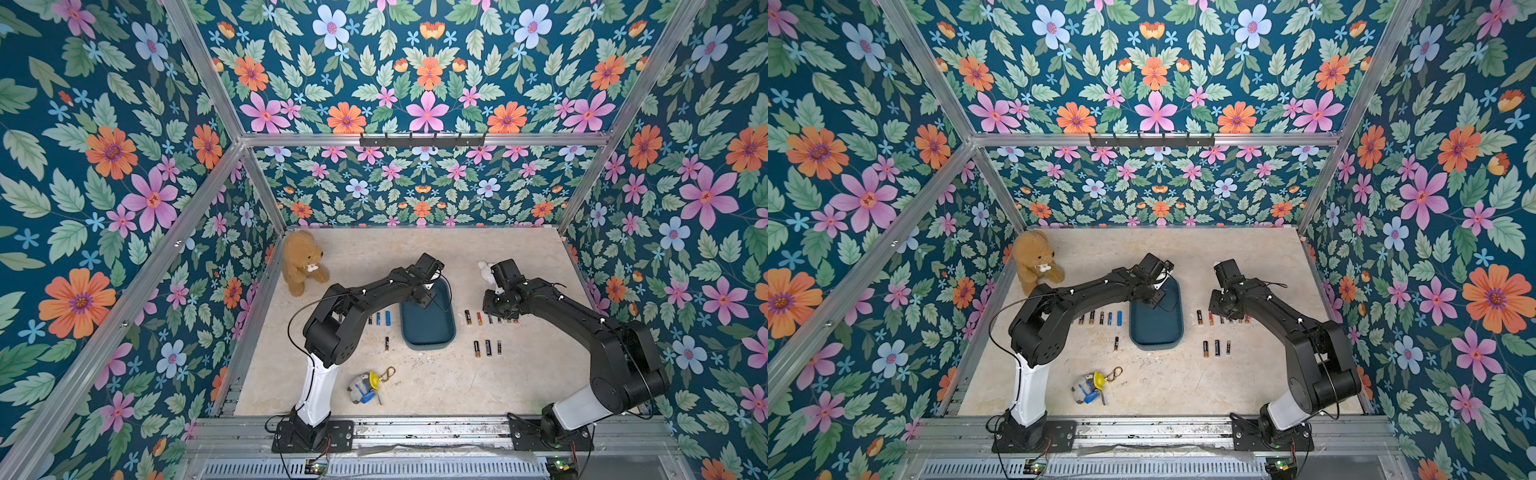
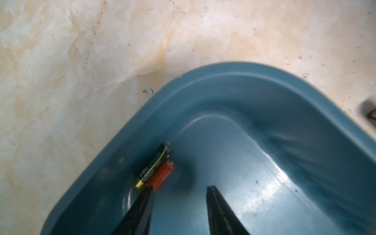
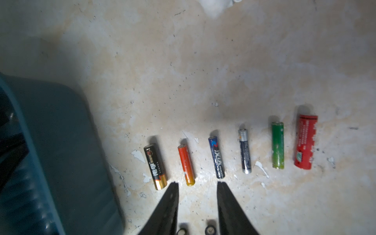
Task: Take the batteries out of the storage box
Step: Pick up the battery from the storage box.
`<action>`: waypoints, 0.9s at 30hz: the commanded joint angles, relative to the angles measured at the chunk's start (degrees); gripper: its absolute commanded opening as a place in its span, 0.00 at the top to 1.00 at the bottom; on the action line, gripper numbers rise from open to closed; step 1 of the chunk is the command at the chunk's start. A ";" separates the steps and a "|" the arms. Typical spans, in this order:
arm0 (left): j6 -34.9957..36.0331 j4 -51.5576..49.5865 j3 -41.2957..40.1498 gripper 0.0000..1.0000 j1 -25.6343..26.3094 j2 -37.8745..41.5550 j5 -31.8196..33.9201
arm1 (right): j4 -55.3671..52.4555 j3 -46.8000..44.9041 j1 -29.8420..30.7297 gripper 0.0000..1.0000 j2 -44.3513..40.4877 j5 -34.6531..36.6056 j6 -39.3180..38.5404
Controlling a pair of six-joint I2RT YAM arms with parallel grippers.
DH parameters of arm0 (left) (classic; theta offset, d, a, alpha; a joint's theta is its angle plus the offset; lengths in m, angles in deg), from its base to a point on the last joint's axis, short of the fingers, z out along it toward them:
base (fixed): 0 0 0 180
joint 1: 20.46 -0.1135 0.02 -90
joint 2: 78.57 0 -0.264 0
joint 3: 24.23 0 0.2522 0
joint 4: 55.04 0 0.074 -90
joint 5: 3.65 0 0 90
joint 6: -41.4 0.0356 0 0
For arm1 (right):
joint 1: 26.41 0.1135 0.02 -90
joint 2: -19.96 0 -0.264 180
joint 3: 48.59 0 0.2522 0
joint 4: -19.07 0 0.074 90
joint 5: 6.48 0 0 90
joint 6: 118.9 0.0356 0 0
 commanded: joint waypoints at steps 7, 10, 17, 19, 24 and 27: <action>0.98 0.36 0.46 0.52 -0.07 -1.93 1.94 | 0.62 0.05 -0.02 0.63 0.31 0.14 -0.66; 0.87 1.01 0.47 0.52 -0.05 -2.19 1.70 | 0.68 -0.04 -0.08 0.63 0.39 0.11 -0.69; 1.59 1.46 0.37 0.52 -0.04 -2.21 3.80 | 0.67 0.05 -0.22 0.62 0.66 -0.21 -0.74; 1.84 2.00 -0.12 0.52 -0.01 -1.77 4.63 | 0.69 0.14 -0.23 0.62 0.66 -0.21 -0.73; 2.09 2.46 -0.33 0.52 -0.01 -1.47 5.28 | 0.64 0.31 -0.22 0.62 0.82 -0.38 -0.66; 2.19 2.11 -0.16 0.53 0.04 -2.10 5.38 | 0.48 0.40 -0.20 0.61 0.92 -0.47 -0.83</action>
